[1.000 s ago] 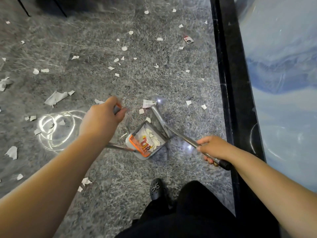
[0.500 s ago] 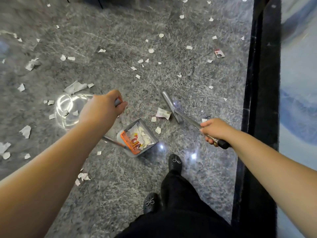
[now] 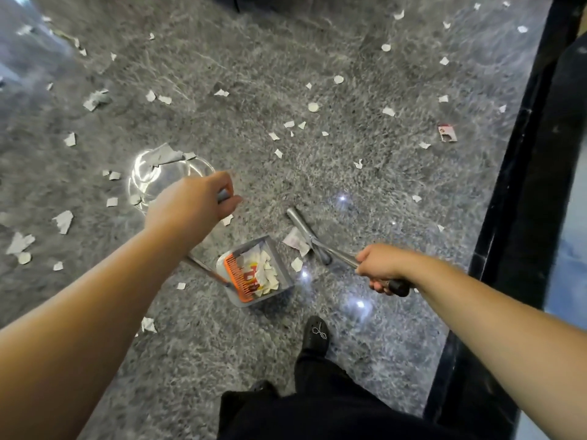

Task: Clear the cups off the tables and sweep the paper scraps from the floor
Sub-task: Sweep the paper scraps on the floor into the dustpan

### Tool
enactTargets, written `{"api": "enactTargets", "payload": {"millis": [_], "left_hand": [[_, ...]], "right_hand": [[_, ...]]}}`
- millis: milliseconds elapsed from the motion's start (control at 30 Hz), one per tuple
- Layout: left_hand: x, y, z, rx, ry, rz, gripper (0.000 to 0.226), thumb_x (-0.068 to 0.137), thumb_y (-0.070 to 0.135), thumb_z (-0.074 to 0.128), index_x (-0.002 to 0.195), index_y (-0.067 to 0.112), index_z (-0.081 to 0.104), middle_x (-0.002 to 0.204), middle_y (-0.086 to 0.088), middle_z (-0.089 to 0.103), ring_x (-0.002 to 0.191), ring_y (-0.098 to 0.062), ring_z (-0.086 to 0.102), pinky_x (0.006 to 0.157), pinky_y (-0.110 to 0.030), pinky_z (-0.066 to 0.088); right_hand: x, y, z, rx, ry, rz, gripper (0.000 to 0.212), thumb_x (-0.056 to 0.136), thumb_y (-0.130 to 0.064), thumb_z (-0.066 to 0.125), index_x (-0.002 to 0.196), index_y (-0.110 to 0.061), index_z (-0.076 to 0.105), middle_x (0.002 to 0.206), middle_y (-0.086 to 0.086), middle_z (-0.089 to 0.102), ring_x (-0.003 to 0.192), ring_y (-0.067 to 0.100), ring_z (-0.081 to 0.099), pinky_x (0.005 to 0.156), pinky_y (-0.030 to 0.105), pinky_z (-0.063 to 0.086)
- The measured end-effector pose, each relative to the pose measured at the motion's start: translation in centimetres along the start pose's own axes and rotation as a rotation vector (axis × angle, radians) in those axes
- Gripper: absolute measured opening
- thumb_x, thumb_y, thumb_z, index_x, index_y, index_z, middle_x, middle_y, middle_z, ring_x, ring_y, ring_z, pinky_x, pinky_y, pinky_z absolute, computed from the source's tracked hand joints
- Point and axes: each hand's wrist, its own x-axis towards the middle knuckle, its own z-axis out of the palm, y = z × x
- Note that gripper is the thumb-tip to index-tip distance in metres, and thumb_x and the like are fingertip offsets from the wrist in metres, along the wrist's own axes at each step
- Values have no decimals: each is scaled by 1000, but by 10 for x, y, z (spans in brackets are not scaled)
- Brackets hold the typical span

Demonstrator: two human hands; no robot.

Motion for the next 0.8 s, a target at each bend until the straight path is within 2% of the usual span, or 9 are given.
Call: {"api": "enactTargets", "payload": {"millis": [133, 200, 333, 400, 500, 633, 733, 800], "left_hand": [[4, 1, -1, 1, -6, -19, 28, 90, 59, 51, 93, 31, 52, 74, -1, 61, 59, -24, 57, 48, -32, 49], [3, 2, 0, 0, 5, -13, 29, 91, 57, 52, 94, 28, 54, 72, -3, 61, 58, -27, 56, 49, -32, 48], [-1, -3, 4, 0, 39, 9, 30, 90, 57, 52, 94, 28, 55, 70, -5, 60, 57, -28, 55, 47, -31, 45], [-3, -9, 4, -1, 45, 16, 31, 90, 58, 51, 94, 27, 55, 67, -3, 59, 53, -25, 53, 45, -28, 41], [-6, -18, 2, -19, 54, 20, 32, 89, 60, 51, 91, 28, 53, 61, 0, 54, 49, -21, 50, 43, -26, 38], [-12, -26, -3, -116, 67, 49, 27, 87, 55, 59, 85, 29, 55, 60, 2, 55, 52, -21, 52, 49, -33, 48], [-16, -29, -7, -193, 58, 87, 23, 86, 51, 63, 84, 29, 59, 65, 2, 60, 60, -22, 57, 58, -38, 53], [-18, -29, -6, -205, 55, 126, 20, 86, 50, 64, 85, 29, 61, 69, 1, 62, 64, -23, 58, 59, -37, 52]], "right_hand": [[1, -5, 9, 29, -87, -26, 9, 94, -7, 50, 99, -3, 57, 47, 8, 49, 38, 18, 46, 38, 20, 37], [-1, -10, 20, 39, -126, -30, 12, 95, -9, 52, 103, -2, 59, 41, 3, 50, 34, 15, 46, 37, 18, 38], [-8, -18, 43, 7, -171, -74, 24, 95, -14, 54, 117, -6, 60, 51, 1, 55, 40, 12, 51, 39, 19, 42], [-14, -20, 48, -4, -156, -96, 27, 95, -16, 54, 120, -8, 58, 55, 0, 57, 41, 10, 53, 38, 18, 41], [-25, -16, 51, 134, -120, -66, 27, 96, -13, 54, 123, -14, 55, 57, 2, 57, 36, 8, 51, 36, 17, 39], [-44, -10, 57, 229, -71, -44, 27, 96, -11, 53, 122, -18, 54, 55, 4, 56, 35, 10, 49, 36, 17, 38], [-57, -6, 68, 275, -23, -31, 29, 96, -9, 52, 125, -9, 54, 55, 5, 55, 34, 10, 48, 35, 16, 36], [-66, 0, 75, 318, 24, -11, 32, 96, -9, 52, 127, -8, 53, 55, 5, 56, 33, 9, 48, 35, 15, 36]]}}
